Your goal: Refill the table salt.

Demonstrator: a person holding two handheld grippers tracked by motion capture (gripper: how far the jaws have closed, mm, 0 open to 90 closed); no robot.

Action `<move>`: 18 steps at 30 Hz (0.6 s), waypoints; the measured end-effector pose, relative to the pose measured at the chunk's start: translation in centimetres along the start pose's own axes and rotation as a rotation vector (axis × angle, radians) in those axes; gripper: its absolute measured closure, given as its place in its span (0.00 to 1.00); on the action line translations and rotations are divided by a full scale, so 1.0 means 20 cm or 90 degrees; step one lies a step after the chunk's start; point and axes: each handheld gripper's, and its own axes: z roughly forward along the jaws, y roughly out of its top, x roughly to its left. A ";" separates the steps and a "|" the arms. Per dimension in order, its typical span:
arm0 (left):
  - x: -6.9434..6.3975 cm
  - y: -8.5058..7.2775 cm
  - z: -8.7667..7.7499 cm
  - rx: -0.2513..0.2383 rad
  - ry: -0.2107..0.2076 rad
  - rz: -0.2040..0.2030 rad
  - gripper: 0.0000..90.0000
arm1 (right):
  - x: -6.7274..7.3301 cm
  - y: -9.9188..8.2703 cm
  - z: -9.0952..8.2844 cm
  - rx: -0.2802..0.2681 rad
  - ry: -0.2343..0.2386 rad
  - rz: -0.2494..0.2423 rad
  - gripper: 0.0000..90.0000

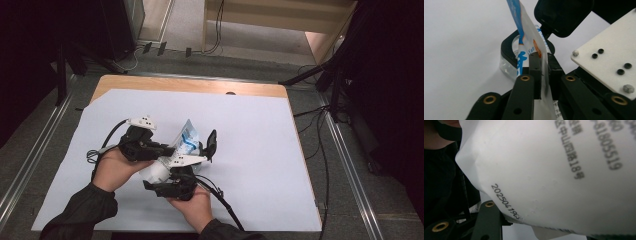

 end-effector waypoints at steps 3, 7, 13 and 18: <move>-0.02 0.00 -0.01 -0.001 0.014 -0.006 1.00 | 0.01 0.01 0.00 0.007 -0.006 -0.010 0.57; -0.02 -0.01 -0.02 -0.005 0.020 -0.016 1.00 | 0.03 0.01 0.01 0.015 -0.017 -0.033 0.54; -0.01 -0.01 -0.03 -0.022 0.011 -0.046 1.00 | 0.05 0.02 0.02 0.028 -0.049 -0.083 0.54; -0.01 -0.02 -0.03 -0.022 0.009 -0.043 1.00 | 0.05 0.02 0.02 0.032 -0.048 -0.082 0.56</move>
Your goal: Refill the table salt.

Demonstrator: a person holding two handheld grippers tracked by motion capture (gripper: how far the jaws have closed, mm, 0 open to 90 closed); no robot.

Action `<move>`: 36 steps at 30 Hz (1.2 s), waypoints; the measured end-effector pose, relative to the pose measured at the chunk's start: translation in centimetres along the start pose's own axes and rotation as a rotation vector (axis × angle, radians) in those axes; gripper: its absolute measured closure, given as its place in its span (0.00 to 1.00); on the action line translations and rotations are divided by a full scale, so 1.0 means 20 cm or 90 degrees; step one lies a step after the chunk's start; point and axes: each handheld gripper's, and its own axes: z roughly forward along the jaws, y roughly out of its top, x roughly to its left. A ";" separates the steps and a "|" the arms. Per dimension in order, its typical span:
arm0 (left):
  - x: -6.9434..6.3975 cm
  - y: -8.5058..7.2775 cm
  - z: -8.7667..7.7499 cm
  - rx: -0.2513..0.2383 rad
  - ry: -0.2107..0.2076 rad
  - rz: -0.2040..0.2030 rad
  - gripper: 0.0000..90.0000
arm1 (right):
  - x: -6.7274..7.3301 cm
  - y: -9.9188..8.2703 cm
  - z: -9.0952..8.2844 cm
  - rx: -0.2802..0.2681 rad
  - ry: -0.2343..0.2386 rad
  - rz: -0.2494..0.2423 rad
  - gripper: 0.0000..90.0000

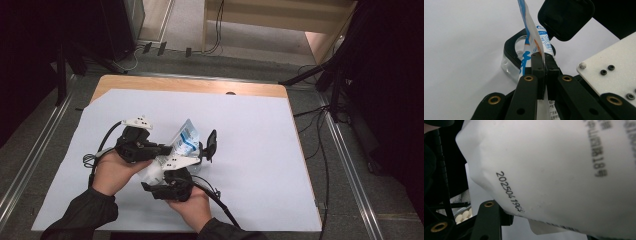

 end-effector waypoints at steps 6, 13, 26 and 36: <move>0.00 0.00 0.00 -0.004 -0.008 0.003 1.00 | -0.01 0.00 0.00 -0.012 0.026 0.023 0.57; 0.01 0.00 -0.01 -0.011 -0.022 0.000 0.97 | -0.01 0.00 -0.01 -0.026 0.051 0.042 0.57; 0.00 0.01 -0.01 -0.003 0.013 0.009 1.00 | -0.02 0.00 -0.01 -0.020 0.049 0.043 0.57; 0.00 0.01 -0.01 -0.012 0.018 0.001 1.00 | -0.02 0.00 -0.01 -0.013 0.039 0.039 0.56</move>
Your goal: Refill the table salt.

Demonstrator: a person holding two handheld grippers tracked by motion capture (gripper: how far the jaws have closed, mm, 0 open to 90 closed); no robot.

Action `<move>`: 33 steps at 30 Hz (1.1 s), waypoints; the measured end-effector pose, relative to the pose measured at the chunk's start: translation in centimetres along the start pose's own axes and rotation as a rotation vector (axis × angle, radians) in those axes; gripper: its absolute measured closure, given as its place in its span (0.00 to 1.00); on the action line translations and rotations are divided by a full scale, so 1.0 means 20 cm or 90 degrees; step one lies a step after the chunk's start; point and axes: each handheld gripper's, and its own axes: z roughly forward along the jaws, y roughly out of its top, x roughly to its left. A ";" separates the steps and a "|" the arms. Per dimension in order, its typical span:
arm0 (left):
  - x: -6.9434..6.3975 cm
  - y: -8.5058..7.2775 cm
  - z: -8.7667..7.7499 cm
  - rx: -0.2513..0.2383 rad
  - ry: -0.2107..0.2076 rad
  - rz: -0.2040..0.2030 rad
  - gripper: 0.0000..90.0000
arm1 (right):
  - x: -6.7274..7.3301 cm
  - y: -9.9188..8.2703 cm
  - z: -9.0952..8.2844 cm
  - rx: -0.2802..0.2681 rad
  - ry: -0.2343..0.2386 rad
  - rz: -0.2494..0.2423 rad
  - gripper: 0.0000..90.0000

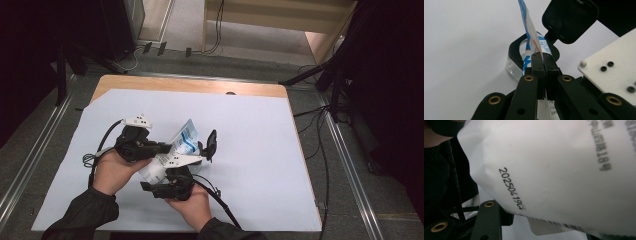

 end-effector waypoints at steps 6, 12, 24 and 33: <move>0.01 -0.02 0.00 -0.008 -0.013 0.003 1.00 | -0.01 0.00 -0.01 0.013 0.007 -0.009 0.57; 0.02 -0.02 0.00 -0.009 -0.028 -0.002 0.99 | -0.01 0.00 -0.01 0.005 0.016 -0.002 0.57; 0.03 -0.01 0.00 -0.002 -0.045 -0.010 0.94 | -0.01 0.00 -0.02 0.002 0.025 0.004 0.58; 0.02 -0.01 0.00 -0.001 -0.042 0.009 0.99 | 0.00 0.00 -0.02 -0.004 0.027 0.008 0.58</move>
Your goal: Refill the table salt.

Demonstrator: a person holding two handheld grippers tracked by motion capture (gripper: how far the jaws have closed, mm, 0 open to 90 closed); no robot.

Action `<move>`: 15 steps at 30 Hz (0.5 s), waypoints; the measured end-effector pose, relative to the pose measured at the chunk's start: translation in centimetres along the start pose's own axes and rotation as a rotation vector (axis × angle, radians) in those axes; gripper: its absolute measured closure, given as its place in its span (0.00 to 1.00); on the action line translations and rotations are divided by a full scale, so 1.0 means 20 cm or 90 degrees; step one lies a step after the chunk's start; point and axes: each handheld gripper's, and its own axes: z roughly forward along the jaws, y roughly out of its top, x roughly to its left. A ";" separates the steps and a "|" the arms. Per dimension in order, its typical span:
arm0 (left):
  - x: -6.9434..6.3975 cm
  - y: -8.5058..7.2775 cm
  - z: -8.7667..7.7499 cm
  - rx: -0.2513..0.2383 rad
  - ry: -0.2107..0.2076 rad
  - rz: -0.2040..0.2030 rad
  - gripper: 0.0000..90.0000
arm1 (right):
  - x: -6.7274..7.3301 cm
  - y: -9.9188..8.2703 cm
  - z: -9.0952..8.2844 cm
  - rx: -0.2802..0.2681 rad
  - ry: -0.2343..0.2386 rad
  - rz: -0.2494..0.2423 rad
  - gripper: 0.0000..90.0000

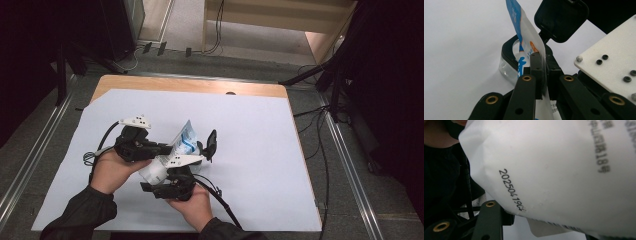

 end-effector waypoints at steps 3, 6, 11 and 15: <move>-0.01 0.00 -0.01 -0.005 0.005 0.002 0.99 | 0.00 0.00 0.00 -0.003 0.006 0.002 0.58; -0.01 0.01 -0.01 -0.008 0.001 0.004 1.00 | 0.00 0.01 -0.01 -0.006 0.006 0.002 0.58; -0.01 0.01 0.01 0.000 0.001 0.005 1.00 | 0.00 0.00 -0.01 -0.006 0.004 0.004 0.58; -0.01 0.01 0.01 -0.001 0.001 0.006 0.99 | 0.00 0.00 -0.01 -0.004 0.001 0.003 0.58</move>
